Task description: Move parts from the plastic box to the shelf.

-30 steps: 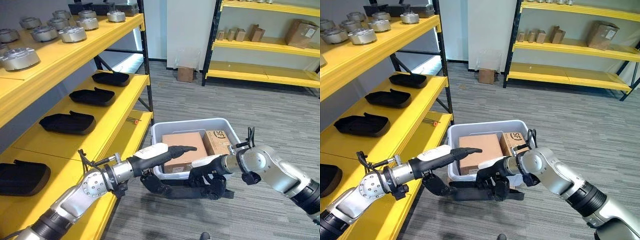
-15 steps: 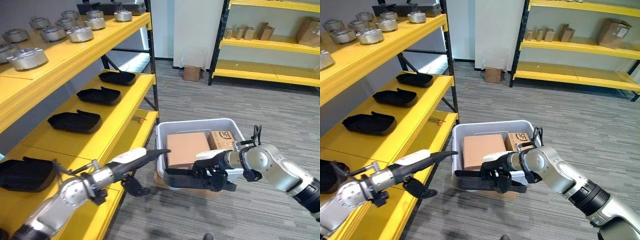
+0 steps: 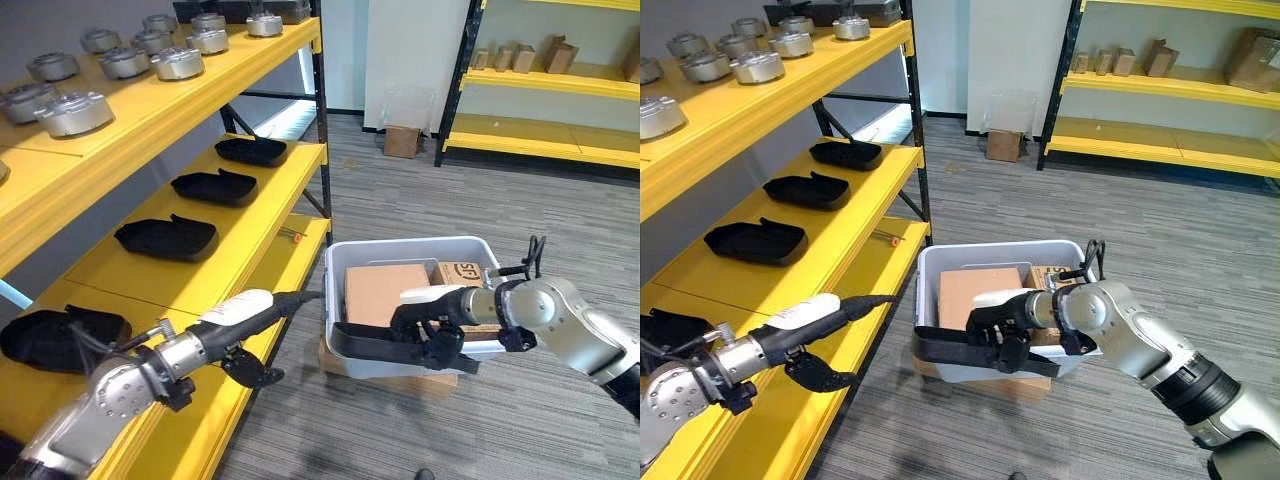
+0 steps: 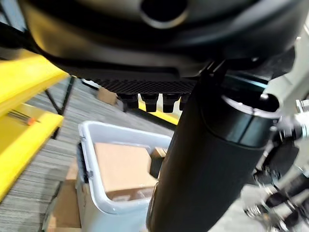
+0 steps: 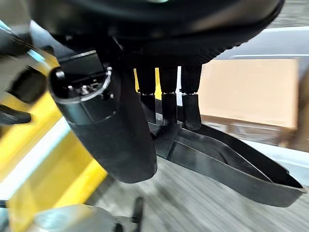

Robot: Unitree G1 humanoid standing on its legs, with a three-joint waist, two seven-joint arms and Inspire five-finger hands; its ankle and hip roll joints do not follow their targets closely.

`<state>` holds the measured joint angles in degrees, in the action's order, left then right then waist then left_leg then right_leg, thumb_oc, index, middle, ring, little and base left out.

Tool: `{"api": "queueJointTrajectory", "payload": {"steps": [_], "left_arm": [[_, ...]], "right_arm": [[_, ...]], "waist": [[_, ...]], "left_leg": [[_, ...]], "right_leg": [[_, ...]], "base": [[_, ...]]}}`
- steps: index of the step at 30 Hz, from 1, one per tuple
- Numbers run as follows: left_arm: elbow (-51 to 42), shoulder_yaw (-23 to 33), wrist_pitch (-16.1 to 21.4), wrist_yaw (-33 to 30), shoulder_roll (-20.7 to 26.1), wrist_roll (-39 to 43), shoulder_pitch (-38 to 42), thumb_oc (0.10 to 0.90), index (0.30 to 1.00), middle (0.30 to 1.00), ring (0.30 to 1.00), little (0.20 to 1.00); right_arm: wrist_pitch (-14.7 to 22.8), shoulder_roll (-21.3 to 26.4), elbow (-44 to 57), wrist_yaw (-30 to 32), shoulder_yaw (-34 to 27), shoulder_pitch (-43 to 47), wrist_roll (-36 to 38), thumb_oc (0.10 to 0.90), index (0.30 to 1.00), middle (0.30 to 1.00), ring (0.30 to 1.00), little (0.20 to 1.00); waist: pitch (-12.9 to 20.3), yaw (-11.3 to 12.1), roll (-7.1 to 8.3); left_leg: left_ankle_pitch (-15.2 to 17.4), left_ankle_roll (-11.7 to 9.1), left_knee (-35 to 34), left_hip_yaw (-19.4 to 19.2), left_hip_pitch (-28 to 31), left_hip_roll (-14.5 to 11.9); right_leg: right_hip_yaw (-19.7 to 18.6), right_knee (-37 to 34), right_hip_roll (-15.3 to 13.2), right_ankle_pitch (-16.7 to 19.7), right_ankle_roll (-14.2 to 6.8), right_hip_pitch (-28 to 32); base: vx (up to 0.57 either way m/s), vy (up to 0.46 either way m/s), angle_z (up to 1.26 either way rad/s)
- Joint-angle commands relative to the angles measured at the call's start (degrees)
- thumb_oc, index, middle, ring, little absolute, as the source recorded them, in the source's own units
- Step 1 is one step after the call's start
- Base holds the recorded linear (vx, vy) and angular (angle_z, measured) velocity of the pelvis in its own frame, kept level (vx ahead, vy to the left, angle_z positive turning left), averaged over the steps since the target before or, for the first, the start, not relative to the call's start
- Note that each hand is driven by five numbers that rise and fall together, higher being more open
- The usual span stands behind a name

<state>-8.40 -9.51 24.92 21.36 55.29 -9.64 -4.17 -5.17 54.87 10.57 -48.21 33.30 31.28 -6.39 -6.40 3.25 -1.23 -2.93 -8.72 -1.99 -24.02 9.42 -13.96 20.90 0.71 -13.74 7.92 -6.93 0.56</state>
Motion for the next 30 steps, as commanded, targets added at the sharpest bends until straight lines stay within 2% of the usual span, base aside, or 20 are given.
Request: {"api": "queueJointTrajectory", "payload": {"steps": [1, 6, 7, 11, 16, 20, 30], "left_arm": [[-3.01, -2.10, 4.33, -5.83, 1.23, -0.05, 8.73, 0.900, 1.000, 1.000, 1.000, 1.000], [-1.63, -7.48, 3.43, -7.63, -0.84, -1.97, 13.10, 0.900, 1.000, 1.000, 1.000, 1.000], [-0.79, -9.77, 3.24, -8.64, -1.99, -3.46, 14.87, 0.900, 1.000, 1.000, 1.000, 1.000], [0.06, -12.79, 2.96, -10.43, -3.36, -8.58, 17.14, 0.900, 1.000, 1.000, 1.000, 1.000], [2.39, -17.28, 0.53, -12.16, -4.91, -10.01, 20.85, 0.900, 1.000, 1.000, 1.000, 1.000], [3.29, -18.36, -0.57, -12.27, -5.72, -9.93, 21.32, 0.900, 1.000, 1.000, 1.000, 1.000], [4.83, -17.96, -0.58, -14.57, -6.62, -12.71, 19.79, 0.900, 1.000, 1.000, 1.000, 1.000]], "right_arm": [[2.41, -3.79, 5.36, 1.89, 0.56, 10.98, 3.48, 0.400, 0.300, 0.300, 0.300, 0.300], [2.77, -7.21, 4.54, 3.18, 2.40, 12.22, 3.50, 0.400, 0.300, 0.300, 0.300, 0.300], [2.82, -9.09, 3.68, 3.28, 3.16, 13.05, 2.76, 0.400, 0.300, 0.300, 0.300, 0.300], [4.18, -10.82, 2.16, 4.35, 4.41, 14.05, 2.23, 0.400, 0.300, 0.300, 0.300, 0.300], [4.40, -12.76, 0.71, 4.37, 5.47, 15.00, 2.54, 0.400, 0.300, 0.300, 0.300, 0.300], [5.10, -13.32, -0.61, 5.23, 5.82, 14.68, 1.45, 0.400, 0.300, 0.300, 0.300, 0.300], [5.92, -13.26, -1.43, 5.94, 4.63, 13.81, 0.79, 0.400, 0.300, 0.300, 0.300, 0.300]], "waist": [[1.42, -0.03, 3.04], [1.48, -0.43, 3.05], [1.55, -0.56, 3.07], [1.80, -0.85, 3.04], [2.01, -1.52, 3.08], [2.04, -1.63, 3.08], [1.86, -1.78, 3.15]], "left_leg": [[-1.44, -0.83, 1.65, -1.09, -0.56, -5.28], [-1.21, -0.82, 1.78, -1.35, -0.41, -5.37], [-1.03, -0.77, 1.86, -1.38, -0.42, -5.35], [-0.84, -0.75, 1.90, -1.60, -0.37, -5.40], [-0.59, -0.64, 2.07, -1.83, -0.25, -5.41], [-0.51, -0.65, 2.17, -2.09, -0.14, -5.50], [-0.33, -0.63, 2.50, -2.38, -0.22, -5.67]], "right_leg": [[1.39, 0.41, -6.28, -2.76, -5.56, 5.69], [1.07, 0.55, -6.36, -2.82, -5.60, 5.53], [0.90, 0.56, -6.38, -2.86, -5.61, 5.44], [0.57, 0.53, -6.36, -2.94, -5.64, 5.30], [-0.04, 0.71, -6.30, -3.01, -5.65, 4.99], [-0.11, 0.65, -6.34, -2.98, -5.71, 4.98], [-0.36, 0.76, -6.38, -2.96, -5.74, 4.62]], "base": [[0.00, 0.007, -0.05], [0.00, 0.000, -0.07], [0.01, -0.001, -0.04], [0.00, 0.000, 0.00], [0.00, 0.000, 0.00], [0.00, 0.000, -0.02], [0.00, -0.001, -0.04]]}}
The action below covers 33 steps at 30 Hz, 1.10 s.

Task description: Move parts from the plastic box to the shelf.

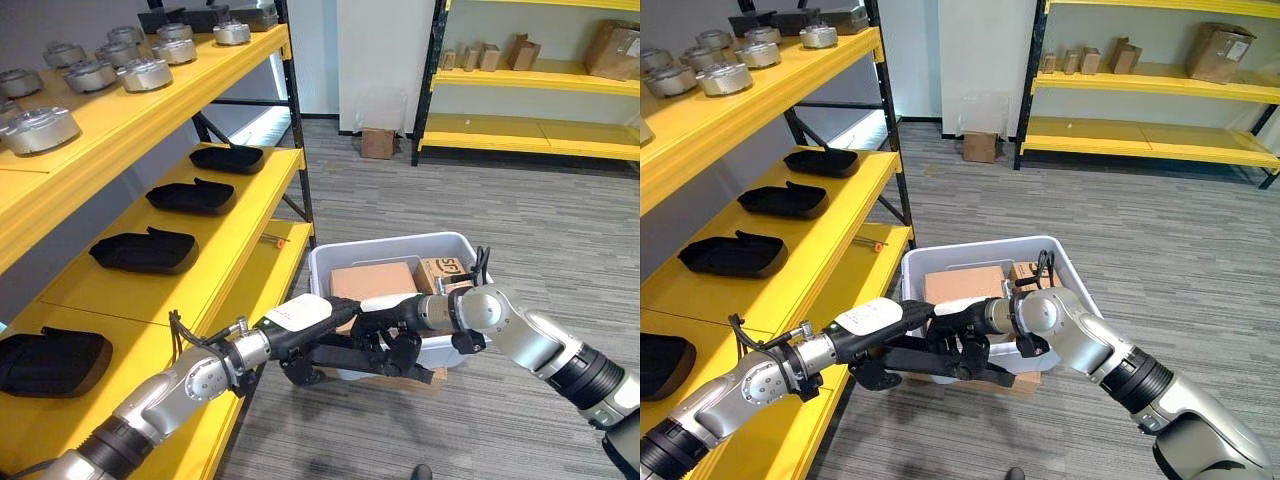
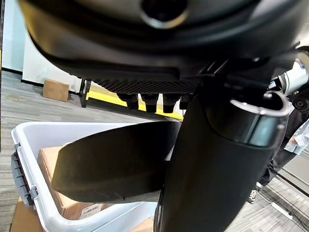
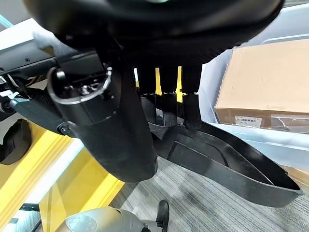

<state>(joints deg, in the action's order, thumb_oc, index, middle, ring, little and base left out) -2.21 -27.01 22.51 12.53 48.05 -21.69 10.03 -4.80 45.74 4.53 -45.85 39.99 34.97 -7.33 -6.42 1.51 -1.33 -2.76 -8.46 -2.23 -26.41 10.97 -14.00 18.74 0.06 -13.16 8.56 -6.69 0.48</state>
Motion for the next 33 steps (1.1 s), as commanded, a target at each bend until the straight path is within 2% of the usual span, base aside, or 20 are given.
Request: {"api": "queueJointTrajectory", "payload": {"steps": [1, 9, 17, 22, 25, 28, 33], "left_arm": [[-1.17, -0.32, 1.90, -5.97, 0.77, -1.77, 5.34, 0.900, 1.000, 1.000, 1.000, 1.000], [0.38, 1.01, 2.73, -8.67, 2.94, -4.49, 2.84, 0.900, 1.000, 1.000, 1.000, 1.000], [3.06, 2.48, 3.22, -10.74, 3.22, -6.45, 0.23, 0.900, 1.000, 1.000, 1.000, 1.000], [3.83, 3.88, 3.39, -10.46, 4.20, -4.26, -1.56, 0.900, 1.000, 1.000, 1.000, 1.000], [3.96, 4.72, 4.67, -9.98, 3.59, -3.16, -2.45, 0.900, 1.000, 1.000, 1.000, 1.000], [3.39, 5.18, 8.06, -10.17, 2.35, -2.15, -2.45, 0.900, 1.000, 1.000, 1.000, 1.000], [2.50, 4.21, 8.59, -10.83, 1.55, -2.50, -0.98, 0.900, 1.000, 1.000, 1.000, 1.000]], "right_arm": [[5.63, -4.17, 4.42, 3.63, -2.40, 9.87, 1.35, 0.400, 0.300, 0.300, 0.300, 0.300], [6.30, -3.16, 4.14, 3.89, -3.85, 9.10, 1.94, 0.400, 0.300, 0.300, 0.300, 0.300], [7.24, -2.73, 4.07, 3.58, -5.52, 7.88, 1.36, 0.400, 0.300, 0.300, 0.300, 0.300], [7.78, -1.85, 4.30, 3.66, -5.99, 7.48, 1.52, 0.400, 0.300, 0.300, 0.300, 0.300], [8.30, -1.55, 4.69, 3.27, -6.82, 6.88, 1.45, 0.400, 0.300, 0.300, 0.300, 0.300], [8.37, -1.65, 5.50, 2.75, -7.54, 6.15, 1.30, 0.400, 0.300, 0.300, 0.300, 0.300], [8.49, -1.81, 5.48, 2.89, -7.42, 6.56, 1.55, 0.400, 0.300, 0.300, 0.300, 0.300]], "waist": [[1.84, -0.06, 3.21], [1.77, 0.09, 3.00], [1.48, 0.32, 2.85], [1.36, 0.53, 2.78], [1.27, 0.61, 2.76], [1.26, 0.56, 2.90], [1.30, 0.41, 3.12]], "left_leg": [[-0.47, -0.86, 2.75, -0.05, -1.78, -5.59], [-0.36, -0.86, 3.13, 0.00, -2.08, -5.50], [-0.25, -0.76, 3.29, 0.33, -2.26, -5.38], [-0.17, -0.73, 3.40, 0.51, -2.48, -5.29], [-0.11, -0.66, 3.53, 0.58, -2.49, -5.32], [-0.10, -0.60, 3.52, 0.74, -2.47, -5.32], [-0.03, -0.59, 3.41, 0.73, -2.43, -5.36]], "right_leg": [[1.77, 1.41, -6.93, -3.60, -5.99, 4.66], [1.64, 1.56, -7.01, -3.67, -6.03, 4.42], [1.62, 1.84, -7.16, -3.78, -6.01, 4.22], [1.65, 2.08, -7.18, -3.90, -6.00, 3.96], [1.71, 2.16, -7.20, -3.92, -5.89, 3.99], [1.66, 2.17, -7.14, -3.86, -5.81, 4.04], [1.66, 2.18, -7.10, -3.88, -5.79, 3.99]], "base": [[0.00, 0.000, 0.00], [0.00, 0.000, 0.00], [0.00, 0.000, 0.00], [0.00, 0.000, 0.00], [0.00, 0.000, 0.00], [0.00, 0.000, 0.00], [0.00, 0.000, 0.00]]}}
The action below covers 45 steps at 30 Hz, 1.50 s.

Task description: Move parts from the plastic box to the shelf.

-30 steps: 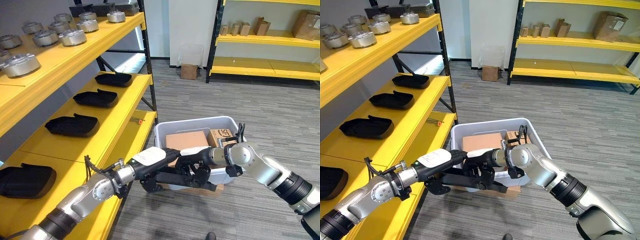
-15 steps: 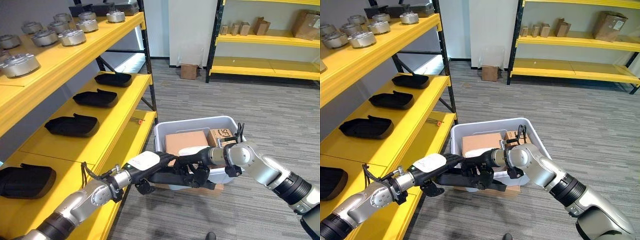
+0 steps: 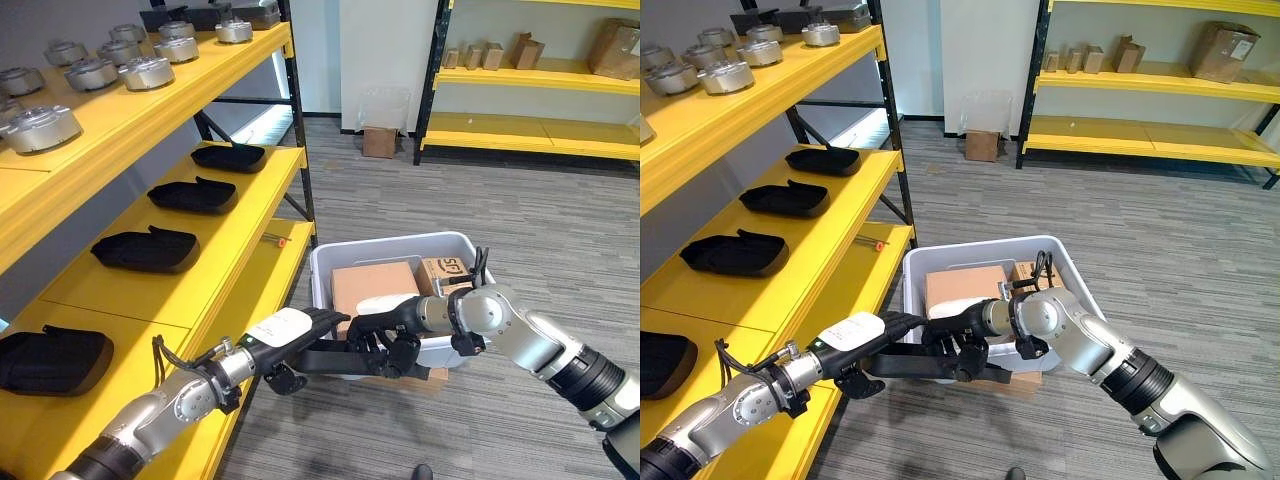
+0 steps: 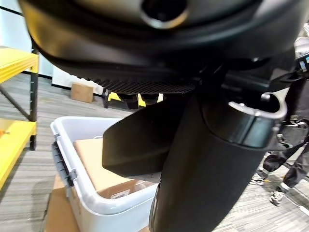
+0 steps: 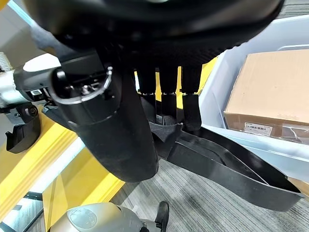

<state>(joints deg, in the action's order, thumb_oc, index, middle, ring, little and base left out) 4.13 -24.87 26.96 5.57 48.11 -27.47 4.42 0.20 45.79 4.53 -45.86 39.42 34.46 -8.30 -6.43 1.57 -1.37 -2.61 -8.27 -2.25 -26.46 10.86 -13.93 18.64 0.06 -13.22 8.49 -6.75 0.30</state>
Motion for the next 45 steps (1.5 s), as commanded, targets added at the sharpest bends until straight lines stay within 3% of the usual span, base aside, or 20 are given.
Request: {"api": "queueJointTrajectory", "payload": {"steps": [1, 12, 16, 27, 28, 29, 30, 31, 39, 45], "left_arm": [[-4.13, 1.85, 3.96, -3.51, 1.37, 3.35, 4.97, 0.900, 1.000, 1.000, 1.000, 1.000], [-5.89, -1.12, -0.87, 1.48, -0.57, 8.13, 7.32, 0.900, 1.000, 1.000, 1.000, 1.000], [-6.12, -1.84, -1.82, 2.11, -1.19, 6.06, 7.72, 0.900, 1.000, 1.000, 1.000, 1.000], [-3.88, -3.49, -3.31, -0.55, -3.78, 6.06, 9.19, 0.900, 1.000, 1.000, 1.000, 1.000], [-3.83, -3.61, -3.44, -0.53, -3.92, 6.08, 9.18, 0.782, 0.835, 0.835, 0.835, 0.835], [-3.75, -3.65, -3.51, -0.25, -4.04, 6.19, 9.17, 0.588, 0.564, 0.564, 0.564, 0.564], [-3.65, -3.70, -3.60, -0.62, -4.11, 5.93, 9.01, 0.461, 0.385, 0.385, 0.385, 0.385], [-3.62, -3.71, -3.59, -0.74, -4.10, 5.88, 8.99, 0.400, 0.300, 0.300, 0.300, 0.300], [-3.30, -3.09, -3.86, -3.09, -3.95, 4.19, 8.98, 0.400, 0.300, 0.300, 0.300, 0.300], [-3.26, -0.68, -3.99, -3.98, -3.50, 2.92, 6.44, 0.400, 0.300, 0.300, 0.300, 0.300]], "right_arm": [[3.44, -1.87, 5.56, 2.87, -6.86, 7.18, 2.68, 0.400, 0.300, 0.300, 0.300, 0.300], [3.73, -2.13, 5.65, 3.56, -6.23, 8.23, 3.63, 0.400, 0.300, 0.300, 0.300, 0.300], [5.32, -2.58, 5.44, 4.33, -6.66, 8.52, 4.90, 0.400, 0.300, 0.300, 0.300, 0.300], [5.90, -3.68, 6.61, 4.64, -7.10, 8.65, 4.48, 0.400, 0.300, 0.300, 0.300, 0.300], [5.89, -3.71, 6.51, 4.72, -7.05, 8.65, 4.55, 0.400, 0.300, 0.300, 0.300, 0.300], [5.79, -3.80, 6.47, 4.94, -7.01, 8.61, 4.47, 0.400, 0.300, 0.300, 0.300, 0.300], [5.82, -3.89, 6.28, 5.03, -7.09, 8.57, 4.49, 0.400, 0.300, 0.300, 0.300, 0.300], [5.84, -3.91, 6.23, 4.99, -7.13, 8.56, 4.54, 0.400, 0.300, 0.300, 0.300, 0.300], [5.41, -4.09, 5.93, 5.87, -7.90, 7.84, 4.83, 0.400, 0.300, 0.300, 0.300, 0.300], [10.38, -1.98, 7.61, 7.01, -10.62, 1.42, 4.30, 0.400, 0.300, 0.300, 0.300, 0.300]], "waist": [[1.33, 0.31, 3.20], [1.55, -0.03, 3.34], [1.61, -0.16, 3.37], [1.72, -0.29, 3.67], [1.70, -0.27, 3.70], [1.68, -0.23, 3.72], [1.65, -0.22, 3.74], [1.65, -0.21, 3.74], [1.70, -0.07, 3.64], [1.21, -0.46, 3.49]], "left_leg": [[-0.13, -0.79, 3.44, 0.76, -2.30, -5.44], [-0.04, -0.68, 3.40, 0.80, -2.12, -5.37], [0.04, -0.64, 3.46, 0.84, -2.05, -5.28], [0.16, -0.65, 3.57, 0.88, -2.10, -5.33], [0.18, -0.65, 3.58, 0.88, -2.10, -5.34], [0.18, -0.66, 3.58, 0.90, -2.11, -5.35], [0.18, -0.64, 3.55, 0.94, -2.09, -5.32], [0.19, -0.64, 3.57, 0.94, -2.09, -5.33], [0.23, -0.65, 3.63, 1.07, -2.18, -5.28], [0.37, -0.56, 3.72, 0.97, -2.20, -5.31]], "right_leg": [[1.74, 2.15, -7.00, -3.83, -5.71, 4.19], [1.55, 2.10, -6.80, -3.79, -5.80, 4.27], [1.43, 2.13, -6.77, -3.80, -5.82, 4.33], [1.20, 2.13, -6.61, -3.81, -5.72, 4.23], [1.22, 2.15, -6.60, -3.83, -5.72, 4.22], [1.26, 2.13, -6.62, -3.83, -5.72, 4.24], [1.30, 2.20, -6.64, -3.83, -5.74, 4.22], [1.30, 2.19, -6.65, -3.85, -5.74, 4.24], [1.45, 2.13, -6.72, -3.86, -5.69, 4.37], [1.29, 2.46, -6.76, -4.07, -5.60, 4.21]], "base": [[0.00, 0.000, 0.00], [0.00, 0.000, 0.00], [0.00, 0.000, 0.00], [0.00, 0.000, 0.00], [0.00, 0.000, 0.00], [0.00, 0.000, 0.00], [0.00, 0.000, 0.00], [0.00, 0.000, 0.00], [0.00, 0.000, 0.00], [-0.01, -0.001, 0.00]]}}
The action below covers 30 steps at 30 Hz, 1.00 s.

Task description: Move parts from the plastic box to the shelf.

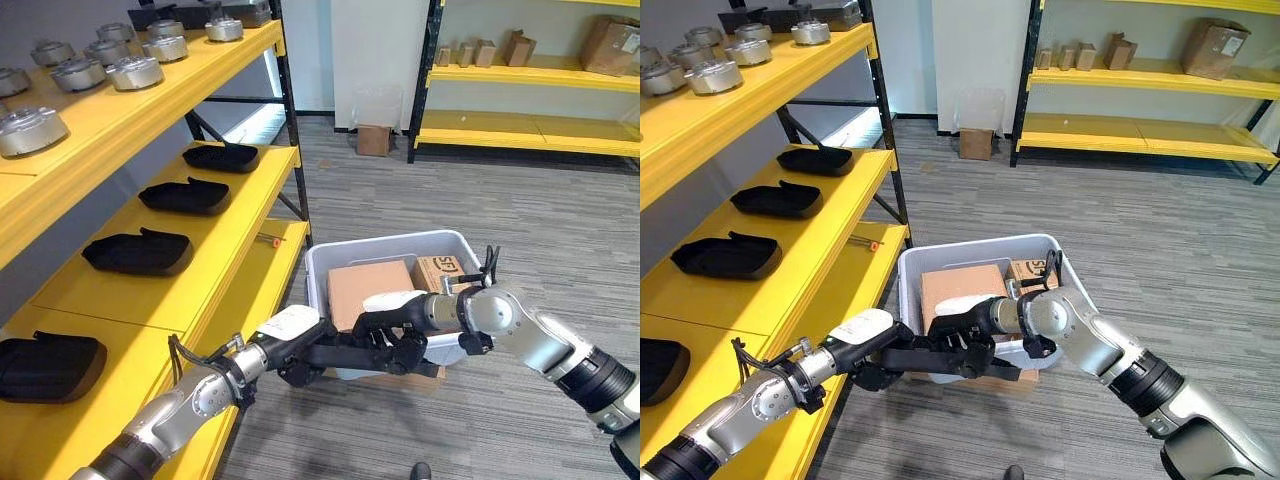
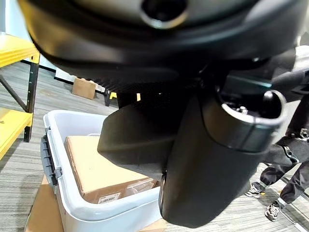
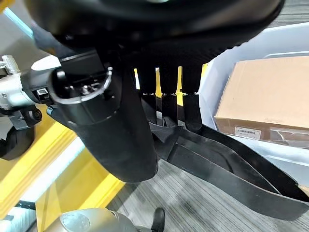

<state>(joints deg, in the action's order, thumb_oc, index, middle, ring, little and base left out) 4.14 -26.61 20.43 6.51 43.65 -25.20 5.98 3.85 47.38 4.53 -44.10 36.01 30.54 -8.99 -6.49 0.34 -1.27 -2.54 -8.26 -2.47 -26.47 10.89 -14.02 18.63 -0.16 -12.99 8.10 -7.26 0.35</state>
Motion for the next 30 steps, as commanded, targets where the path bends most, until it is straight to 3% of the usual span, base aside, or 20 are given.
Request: {"api": "queueJointTrajectory", "payload": {"steps": [1, 13, 14, 15, 17, 21, 30], "left_arm": [[-3.15, 1.53, 2.53, -5.51, 1.08, 0.29, 4.35, 0.400, 0.300, 0.300, 0.300, 0.300], [-3.76, 3.77, 3.55, -6.79, 1.13, 0.51, 2.46, 0.400, 0.300, 0.300, 0.300, 0.300], [-3.74, 3.83, 3.51, -6.87, 1.06, 0.48, 2.42, 0.400, 0.300, 0.300, 0.300, 0.300], [-3.56, 3.87, 3.37, -6.84, 0.78, 0.76, 2.39, 0.400, 0.300, 0.300, 0.300, 0.300], [-3.85, 3.86, 3.30, -6.48, 0.63, 0.92, 2.42, 0.400, 0.300, 0.300, 0.300, 0.300], [-4.05, 2.54, 2.82, -4.50, 0.45, 2.03, 3.85, 0.400, 0.300, 0.300, 0.300, 0.300], [-4.17, 1.51, 1.09, -4.58, 0.53, 2.97, 5.36, 0.400, 0.300, 0.300, 0.300, 0.300]], "right_arm": [[7.27, -3.60, 7.85, 5.35, -7.64, 4.46, 4.80, 0.400, 0.300, 0.300, 0.300, 0.300], [8.94, -4.49, 7.86, 7.71, -9.51, 0.70, 4.80, 0.400, 0.300, 0.300, 0.300, 0.300], [8.78, -4.73, 7.82, 7.73, -9.64, 0.56, 4.86, 0.500, 0.440, 0.440, 0.440, 0.440], [9.16, -5.20, 7.55, 8.03, -9.91, 0.23, 4.33, 0.900, 1.000, 1.000, 1.000, 1.000], [8.94, -5.87, 6.94, 8.25, -9.72, 0.50, 3.98, 0.900, 1.000, 1.000, 1.000, 1.000], [4.16, -7.87, 5.57, 9.19, -8.56, 5.15, 3.93, 0.900, 1.000, 1.000, 1.000, 1.000], [-1.93, -8.36, 3.88, 9.75, -7.79, 10.07, 2.19, 0.900, 1.000, 1.000, 1.000, 1.000]], "waist": [[1.23, 0.75, 3.35], [1.21, 0.98, 3.00], [1.20, 0.97, 2.97], [1.14, 1.01, 2.95], [1.19, 1.21, 2.90], [1.58, 1.90, 2.80], [1.74, 2.20, 2.69]], "left_leg": [[0.29, -0.55, 3.92, 1.01, -2.22, -5.19], [0.38, -0.32, 3.91, 1.64, -2.38, -4.97], [0.37, -0.32, 3.89, 1.68, -2.38, -4.94], [0.42, -0.26, 3.94, 1.80, -2.40, -4.88], [0.38, -0.22, 3.88, 1.97, -2.41, -4.83], [0.26, -0.13, 3.71, 2.58, -2.34, -4.62], [0.04, -0.32, 3.56, 2.98, -2.38, -4.59]], "right_leg": [[1.28, 2.66, -6.96, -3.68, -5.07, 4.18], [1.33, 2.65, -7.00, -3.68, -5.03, 4.30], [1.31, 2.65, -7.00, -3.68, -5.04, 4.31], [1.31, 2.67, -6.98, -3.71, -5.01, 4.38], [1.38, 2.63, -6.96, -3.76, -5.05, 4.49], [2.03, 2.66, -7.03, -3.75, -5.09, 4.93], [2.24, 2.81, -7.09, -3.82, -5.04, 5.02]], "base": [[0.00, 0.000, 0.00], [0.00, 0.000, 0.00], [0.00, 0.000, 0.00], [0.00, 0.000, 0.00], [0.00, 0.000, 0.00], [0.01, -0.002, 0.03], [0.00, 0.012, 0.07]]}}
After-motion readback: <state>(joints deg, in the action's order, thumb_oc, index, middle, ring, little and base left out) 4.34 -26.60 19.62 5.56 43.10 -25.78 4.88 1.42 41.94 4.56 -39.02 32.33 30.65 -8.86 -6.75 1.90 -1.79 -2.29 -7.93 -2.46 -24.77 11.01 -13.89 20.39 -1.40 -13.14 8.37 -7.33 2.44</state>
